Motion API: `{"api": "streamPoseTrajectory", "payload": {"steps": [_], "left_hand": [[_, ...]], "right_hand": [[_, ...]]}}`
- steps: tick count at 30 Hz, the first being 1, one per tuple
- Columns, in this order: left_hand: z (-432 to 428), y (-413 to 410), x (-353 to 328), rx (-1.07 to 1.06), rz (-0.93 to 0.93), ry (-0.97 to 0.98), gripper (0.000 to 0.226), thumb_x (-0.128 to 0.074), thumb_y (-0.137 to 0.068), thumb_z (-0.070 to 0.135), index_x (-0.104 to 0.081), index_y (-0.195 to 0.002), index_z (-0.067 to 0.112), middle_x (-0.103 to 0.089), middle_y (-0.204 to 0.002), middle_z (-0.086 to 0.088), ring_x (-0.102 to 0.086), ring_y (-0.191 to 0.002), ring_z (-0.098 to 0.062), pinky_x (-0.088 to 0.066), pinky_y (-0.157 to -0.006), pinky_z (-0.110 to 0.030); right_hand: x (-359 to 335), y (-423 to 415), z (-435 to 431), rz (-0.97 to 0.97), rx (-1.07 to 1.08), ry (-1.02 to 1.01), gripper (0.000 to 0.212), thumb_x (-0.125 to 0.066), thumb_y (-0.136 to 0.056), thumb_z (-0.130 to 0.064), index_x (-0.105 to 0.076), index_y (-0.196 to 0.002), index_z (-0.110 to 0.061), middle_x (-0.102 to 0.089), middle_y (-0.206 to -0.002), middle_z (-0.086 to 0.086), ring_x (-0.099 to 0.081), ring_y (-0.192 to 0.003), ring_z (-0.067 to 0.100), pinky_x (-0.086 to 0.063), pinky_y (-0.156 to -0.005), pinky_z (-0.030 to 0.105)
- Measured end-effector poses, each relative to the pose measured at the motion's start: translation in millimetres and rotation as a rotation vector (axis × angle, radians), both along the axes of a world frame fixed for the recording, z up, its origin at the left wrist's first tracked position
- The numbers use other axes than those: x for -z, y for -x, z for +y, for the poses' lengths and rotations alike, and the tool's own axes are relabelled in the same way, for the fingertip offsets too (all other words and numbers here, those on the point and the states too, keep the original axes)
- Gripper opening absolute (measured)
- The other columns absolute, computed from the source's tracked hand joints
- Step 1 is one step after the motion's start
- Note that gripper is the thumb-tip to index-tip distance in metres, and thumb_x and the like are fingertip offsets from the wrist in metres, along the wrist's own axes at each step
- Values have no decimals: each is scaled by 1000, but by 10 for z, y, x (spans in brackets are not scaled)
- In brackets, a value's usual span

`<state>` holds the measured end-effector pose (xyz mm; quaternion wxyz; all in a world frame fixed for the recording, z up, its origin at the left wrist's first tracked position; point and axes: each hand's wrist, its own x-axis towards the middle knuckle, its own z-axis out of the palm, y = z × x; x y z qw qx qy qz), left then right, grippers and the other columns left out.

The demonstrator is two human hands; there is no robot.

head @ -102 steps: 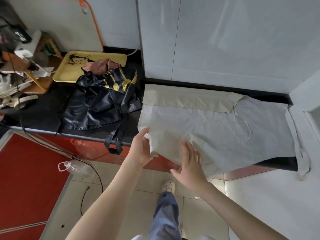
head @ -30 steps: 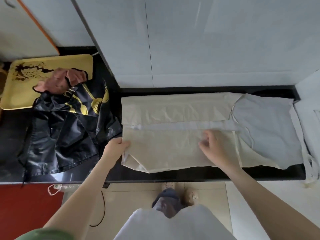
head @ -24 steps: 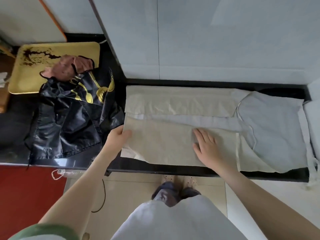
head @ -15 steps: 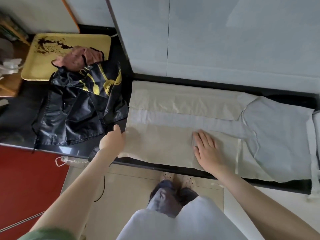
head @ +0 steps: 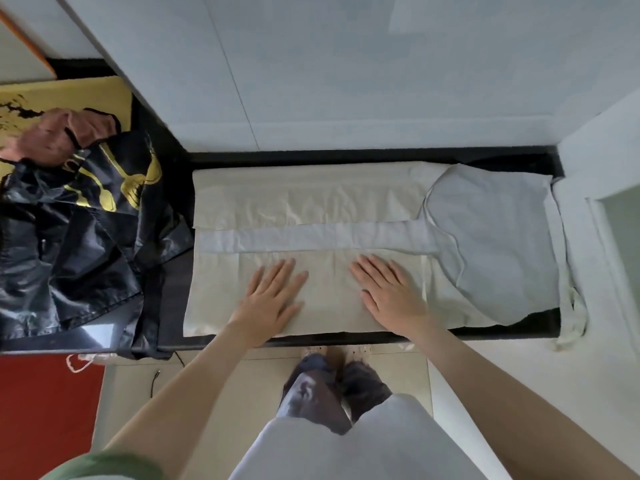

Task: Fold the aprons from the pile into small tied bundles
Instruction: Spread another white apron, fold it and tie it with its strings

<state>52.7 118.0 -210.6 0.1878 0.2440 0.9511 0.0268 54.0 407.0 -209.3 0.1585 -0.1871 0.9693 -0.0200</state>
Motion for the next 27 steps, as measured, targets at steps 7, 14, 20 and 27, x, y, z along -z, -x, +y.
{"api": "streamPoseTrajectory", "payload": {"steps": [7, 14, 20, 27], "left_hand": [[9, -13, -44, -67, 18, -7, 63, -23, -98, 55, -30, -148, 19, -30, -154, -13, -27, -140, -30, -13, -115, -46], [745, 523, -314, -34, -31, -3, 79, -42, -93, 55, -12, -153, 12, -10, -158, -19, -6, -147, -35, -2, -118, -47], [1034, 957, -350, 188, -180, 228, 122, -55, -77, 72, 36, -139, 21, 40, -147, -9, 32, -139, -29, 16, -115, -51], [1077, 1038, -373, 151, -317, 254, 134, -68, -70, 68, 42, -131, 23, 49, -139, -9, 40, -132, -30, 14, -115, -54]], "right_hand": [[-73, -17, 203, 16, 142, 206, 58, -35, -90, -24, -29, -147, -14, -41, -148, 9, -35, -138, 26, -30, -113, 46], [-237, 96, 615, 159, 617, 143, 57, -65, -69, -4, -45, -123, -3, -53, -116, 19, -49, -105, 37, -41, -85, 44], [-388, 309, 1090, -33, 723, 76, 18, -52, -88, -6, -49, -105, -1, -49, -110, 17, -48, -103, 35, -36, -73, 36], [-746, 881, 1793, 169, 1222, 294, 36, -55, -93, -31, -58, -102, 4, -57, -107, 22, -56, -97, 37, -44, -80, 40]]}}
